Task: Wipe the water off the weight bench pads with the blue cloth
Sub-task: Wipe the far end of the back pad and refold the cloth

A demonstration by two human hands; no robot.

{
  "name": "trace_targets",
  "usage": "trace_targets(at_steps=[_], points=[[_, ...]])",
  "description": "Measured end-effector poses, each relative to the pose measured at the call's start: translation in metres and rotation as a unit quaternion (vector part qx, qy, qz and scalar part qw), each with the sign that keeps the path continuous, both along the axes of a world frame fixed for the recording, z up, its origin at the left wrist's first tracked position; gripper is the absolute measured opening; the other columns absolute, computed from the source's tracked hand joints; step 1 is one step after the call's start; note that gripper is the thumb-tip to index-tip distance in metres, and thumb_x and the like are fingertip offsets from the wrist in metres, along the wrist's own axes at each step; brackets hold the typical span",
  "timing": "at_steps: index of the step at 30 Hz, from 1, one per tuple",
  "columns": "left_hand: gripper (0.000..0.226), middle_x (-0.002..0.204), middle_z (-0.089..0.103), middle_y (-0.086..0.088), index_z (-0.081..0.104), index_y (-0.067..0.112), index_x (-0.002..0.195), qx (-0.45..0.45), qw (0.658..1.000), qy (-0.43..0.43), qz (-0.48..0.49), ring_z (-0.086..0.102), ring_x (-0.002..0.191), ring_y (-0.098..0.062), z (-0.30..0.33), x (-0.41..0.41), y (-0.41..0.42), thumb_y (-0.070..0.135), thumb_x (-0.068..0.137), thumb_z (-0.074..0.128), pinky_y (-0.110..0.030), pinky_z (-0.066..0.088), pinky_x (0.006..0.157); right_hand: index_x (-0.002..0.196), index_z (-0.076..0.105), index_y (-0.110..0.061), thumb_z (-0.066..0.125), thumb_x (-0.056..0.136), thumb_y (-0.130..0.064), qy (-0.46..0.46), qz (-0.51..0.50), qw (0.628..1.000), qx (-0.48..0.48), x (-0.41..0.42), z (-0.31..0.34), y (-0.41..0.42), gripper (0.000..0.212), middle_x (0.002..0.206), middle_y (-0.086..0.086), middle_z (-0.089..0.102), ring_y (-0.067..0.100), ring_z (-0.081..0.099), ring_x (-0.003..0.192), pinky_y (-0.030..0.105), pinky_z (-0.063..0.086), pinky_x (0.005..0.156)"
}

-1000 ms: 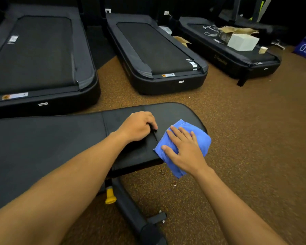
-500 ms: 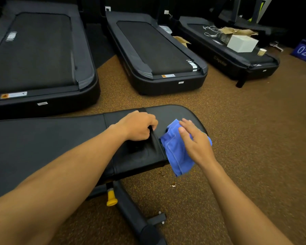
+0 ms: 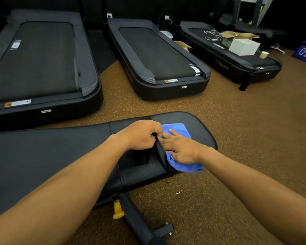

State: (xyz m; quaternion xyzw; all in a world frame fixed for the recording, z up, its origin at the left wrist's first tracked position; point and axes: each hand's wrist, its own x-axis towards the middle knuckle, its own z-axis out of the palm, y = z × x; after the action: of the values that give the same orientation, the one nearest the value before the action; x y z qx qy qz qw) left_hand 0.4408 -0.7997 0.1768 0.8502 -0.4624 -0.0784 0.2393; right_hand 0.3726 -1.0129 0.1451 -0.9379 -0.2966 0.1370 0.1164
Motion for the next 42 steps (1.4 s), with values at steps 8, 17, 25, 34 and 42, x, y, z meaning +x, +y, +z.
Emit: trace_targets(at_steps=[8,17,25,34,42], points=[[0.022,0.076,0.06,0.008,0.061,0.017,0.077,-0.003,1.0,-0.001,-0.007,0.053,0.086,-0.015,0.0,0.004,-0.01,0.003,0.071,0.046,-0.027,0.043,0.078,0.131,0.062,-0.007,0.028,0.083,-0.026,-0.036,-0.041,0.998,-0.006,0.026,-0.004,0.021,0.062,0.16,0.008,0.038,0.019,0.017,0.154,0.045,-0.005,0.126],[0.02,0.083,0.064,0.003,0.059,0.018,0.078,0.017,1.0,0.007,0.015,0.055,0.09,-0.019,0.008,-0.01,-0.003,0.006,0.069,0.046,-0.045,0.048,0.082,0.159,0.024,-0.02,0.032,0.101,-0.041,-0.035,-0.1,0.994,-0.029,0.046,-0.009,0.038,0.062,0.167,-0.002,0.021,0.01,0.011,0.154,0.037,-0.013,0.124],[0.024,0.089,0.061,0.007,0.064,0.015,0.089,0.017,1.0,-0.004,0.011,0.051,0.092,-0.015,0.008,-0.01,-0.001,0.004,0.076,0.048,-0.031,0.041,0.08,0.159,0.029,-0.024,0.026,0.098,-0.032,-0.036,-0.003,0.999,-0.011,-0.007,-0.013,-0.005,0.061,0.169,-0.012,0.008,0.003,-0.01,0.152,0.046,-0.011,0.123],[0.02,0.082,0.062,0.006,0.064,0.014,0.08,-0.012,1.0,0.013,0.013,0.053,0.086,-0.016,-0.001,-0.001,-0.011,0.001,0.073,0.05,0.0,0.026,0.081,0.15,0.046,-0.021,0.034,0.094,-0.035,-0.053,-0.007,0.999,0.007,0.013,-0.015,0.003,0.059,0.164,-0.005,0.03,0.011,0.011,0.154,0.039,-0.012,0.122],[0.018,0.084,0.063,0.009,0.058,0.022,0.077,-0.009,1.0,0.0,0.011,0.054,0.09,-0.016,-0.001,-0.007,-0.007,0.014,0.068,0.045,-0.04,0.048,0.082,0.151,0.043,-0.016,0.029,0.086,-0.048,-0.018,-0.081,0.996,-0.03,0.045,0.003,0.035,0.074,0.162,0.003,0.034,0.015,0.019,0.153,0.037,-0.009,0.125]])
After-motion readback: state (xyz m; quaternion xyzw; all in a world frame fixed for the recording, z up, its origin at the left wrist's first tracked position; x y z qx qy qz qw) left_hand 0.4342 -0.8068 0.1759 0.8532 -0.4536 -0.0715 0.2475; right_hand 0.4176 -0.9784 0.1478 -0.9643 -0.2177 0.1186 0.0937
